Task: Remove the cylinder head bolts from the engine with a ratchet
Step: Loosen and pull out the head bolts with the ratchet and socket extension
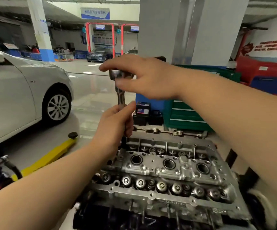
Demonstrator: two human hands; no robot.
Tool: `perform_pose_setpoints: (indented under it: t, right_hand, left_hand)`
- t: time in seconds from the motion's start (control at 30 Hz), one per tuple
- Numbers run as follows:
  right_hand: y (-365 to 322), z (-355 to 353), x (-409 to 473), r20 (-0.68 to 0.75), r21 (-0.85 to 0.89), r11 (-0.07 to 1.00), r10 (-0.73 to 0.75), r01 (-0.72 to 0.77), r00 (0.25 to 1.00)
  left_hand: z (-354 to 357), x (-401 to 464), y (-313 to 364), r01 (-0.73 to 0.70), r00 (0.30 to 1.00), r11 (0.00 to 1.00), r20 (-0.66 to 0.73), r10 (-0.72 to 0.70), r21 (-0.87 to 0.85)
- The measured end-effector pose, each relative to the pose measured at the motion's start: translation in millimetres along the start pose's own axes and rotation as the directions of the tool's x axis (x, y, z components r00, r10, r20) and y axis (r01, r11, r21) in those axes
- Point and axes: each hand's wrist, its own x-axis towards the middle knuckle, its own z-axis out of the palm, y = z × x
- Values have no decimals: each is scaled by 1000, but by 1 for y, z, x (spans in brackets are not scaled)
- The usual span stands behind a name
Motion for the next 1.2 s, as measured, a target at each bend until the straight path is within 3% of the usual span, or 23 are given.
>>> perform_pose_setpoints:
  t: [0.07,0.1,0.2,0.23,0.33,0.4,0.43,0.5,0.57,0.63,0.7,0.77,0.83,0.87,0.93,1.0,1.03,1.1,1.17,1.2]
  right_hand:
    - [-2,-7,-1,31,-294,955,47,-36,998]
    - [-6,-8,-1,11,-401,913,92,-80,996]
    - [-31,12,1,-238,-617,748,120,-245,964]
    - [-40,21,2,-296,-644,712,104,-279,950]
    - [-48,30,6,-404,-610,752,-26,-248,914]
    - [-35,22,11,-402,-517,832,-25,-204,915]
    - [-24,19,10,-394,-424,893,-30,-152,919]
    - [-6,15,5,-362,-154,983,33,-95,932]
    - [-1,15,2,-307,37,993,121,-115,944]
    - [-4,17,6,-313,-148,972,128,-182,941]
    - [-14,19,12,-423,-443,817,174,-371,889]
    - [-25,21,14,-490,-571,685,157,-452,857]
    - [-27,24,13,-479,-584,681,149,-441,865]
    - [-23,22,14,-449,-584,703,137,-406,883]
    - [-19,12,15,-292,-503,825,118,-258,949]
    - [-22,1,16,-101,-335,936,79,-108,992]
    - [-22,-1,16,-40,-260,963,61,-70,997]
    - [-17,-1,14,-20,-152,987,46,-49,999]
    - [-9,4,8,-96,-104,994,12,-22,995]
    - [-5,8,6,-146,-85,996,0,-12,989]
  left_hand:
    - [6,7,4,35,999,997,-3,-34,72]
    - [5,11,6,63,996,995,58,-68,82]
    - [-9,14,12,166,900,986,403,-165,32]
    - [-13,13,14,120,903,990,407,-137,69]
    - [-14,2,8,-94,991,926,126,51,365]
    - [-4,-2,4,-66,996,949,-32,80,309]
    - [1,-3,3,-45,997,963,-47,60,267]
    - [6,1,4,-37,999,966,5,37,257]
    - [2,9,7,6,985,985,168,-35,171]
    - [-9,19,10,132,907,989,394,-150,74]
    - [-15,24,16,191,824,979,530,-198,68]
    - [-13,22,16,87,895,986,424,-141,145]
    - [-9,13,11,-55,990,966,136,21,251]
    - [-6,8,8,-91,996,966,-4,94,242]
    - [5,1,2,-78,977,985,-183,106,154]
    - [9,0,3,-44,973,995,-222,62,85]
    - [7,2,6,-32,989,998,-141,40,59]
    - [-2,7,14,47,985,999,167,-49,16]
    - [-12,13,24,179,885,983,432,-176,32]
    - [-14,15,26,202,852,978,483,-203,54]
